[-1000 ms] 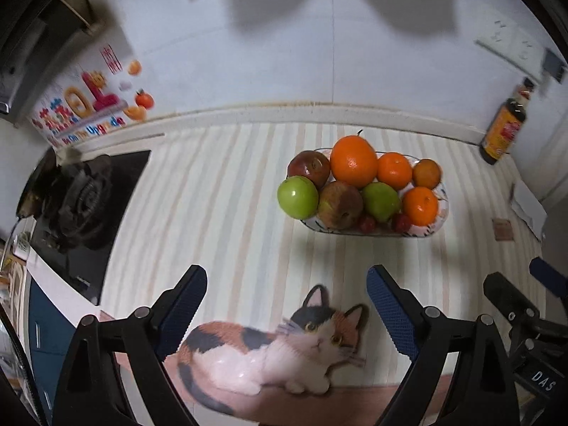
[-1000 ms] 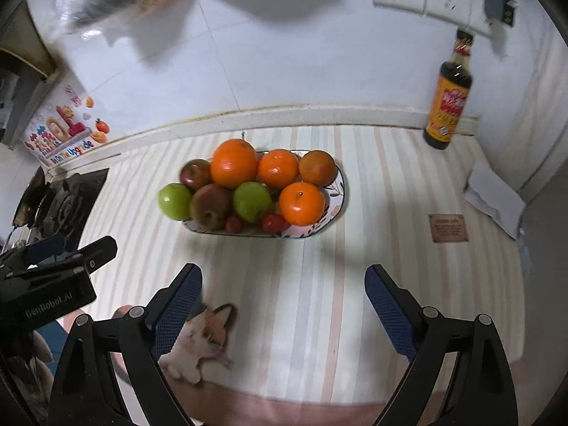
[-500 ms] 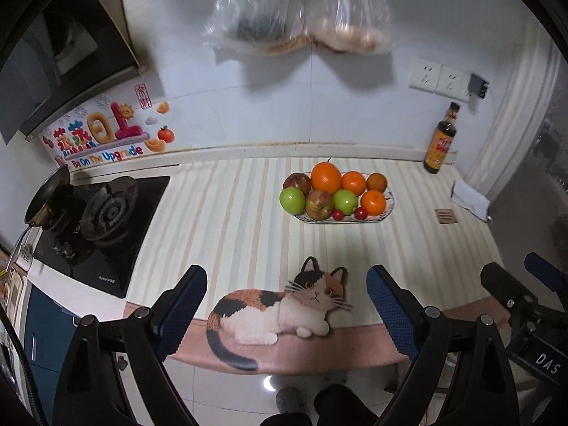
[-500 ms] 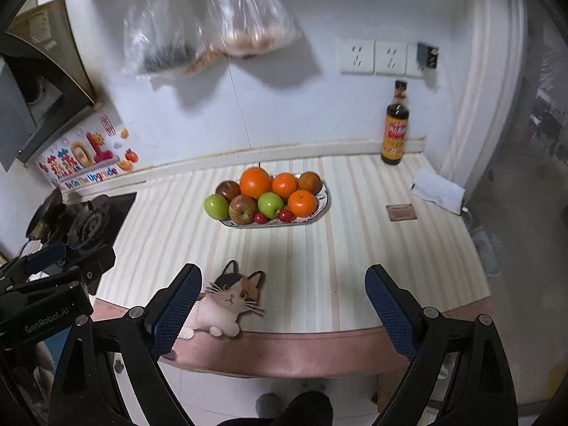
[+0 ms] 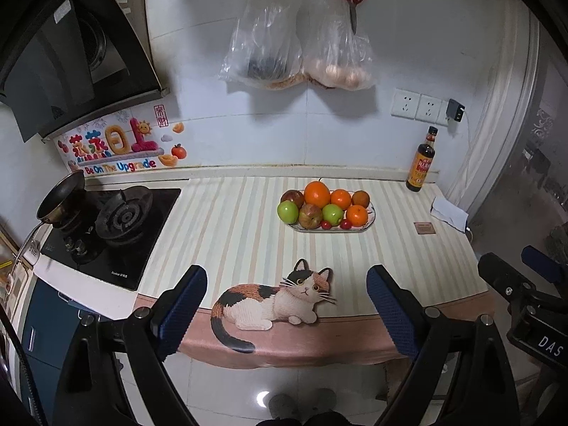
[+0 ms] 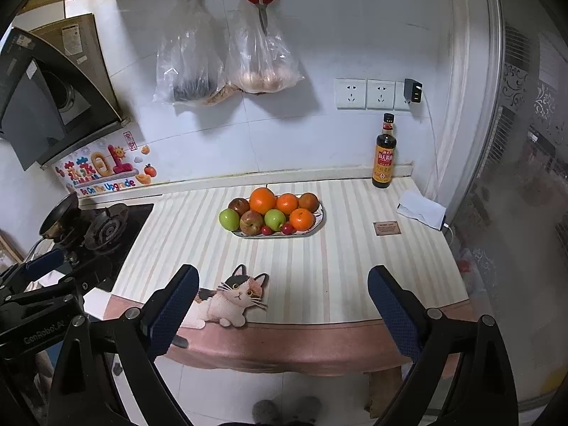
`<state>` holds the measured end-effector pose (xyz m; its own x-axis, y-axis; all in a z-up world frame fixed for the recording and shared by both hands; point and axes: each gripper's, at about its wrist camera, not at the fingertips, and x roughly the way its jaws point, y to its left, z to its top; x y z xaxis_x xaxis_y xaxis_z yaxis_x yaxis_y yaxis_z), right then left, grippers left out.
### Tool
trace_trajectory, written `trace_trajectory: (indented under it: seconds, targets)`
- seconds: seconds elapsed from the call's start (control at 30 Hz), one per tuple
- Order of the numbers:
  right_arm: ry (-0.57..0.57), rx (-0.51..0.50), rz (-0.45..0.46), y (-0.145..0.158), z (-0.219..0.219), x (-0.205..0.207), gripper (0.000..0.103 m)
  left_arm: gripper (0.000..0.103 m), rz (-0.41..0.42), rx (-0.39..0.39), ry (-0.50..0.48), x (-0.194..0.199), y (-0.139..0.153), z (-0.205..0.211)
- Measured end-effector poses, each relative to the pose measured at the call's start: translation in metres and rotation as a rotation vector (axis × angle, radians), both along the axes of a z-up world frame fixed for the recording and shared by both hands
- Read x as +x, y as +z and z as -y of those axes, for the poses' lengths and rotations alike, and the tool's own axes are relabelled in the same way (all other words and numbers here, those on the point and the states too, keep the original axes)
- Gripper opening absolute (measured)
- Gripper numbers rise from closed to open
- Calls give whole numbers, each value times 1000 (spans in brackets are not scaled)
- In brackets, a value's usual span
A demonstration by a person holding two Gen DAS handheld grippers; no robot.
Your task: Organize fruits
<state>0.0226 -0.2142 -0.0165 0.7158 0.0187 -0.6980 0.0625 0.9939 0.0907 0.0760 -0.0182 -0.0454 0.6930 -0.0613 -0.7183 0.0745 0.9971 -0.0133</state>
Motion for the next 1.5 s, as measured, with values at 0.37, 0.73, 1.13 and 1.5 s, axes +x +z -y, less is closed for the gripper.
trace_trajectory:
  seconds: [0.37,0.73,1.13,1.5]
  targets:
    - [29,30,-5,1,19,15,99,92,-5,9,31,6,3,14]
    - [27,3,-44,-16,20,91,99,92,-59,35,52,71,-13,24]
    - [0,-28,-125,-48,21,160,99,92,-132,51,80,131,-36,23]
    - [-2,-35,-160,-61,15,180,99,92,-179,42,79,150,-53,19]
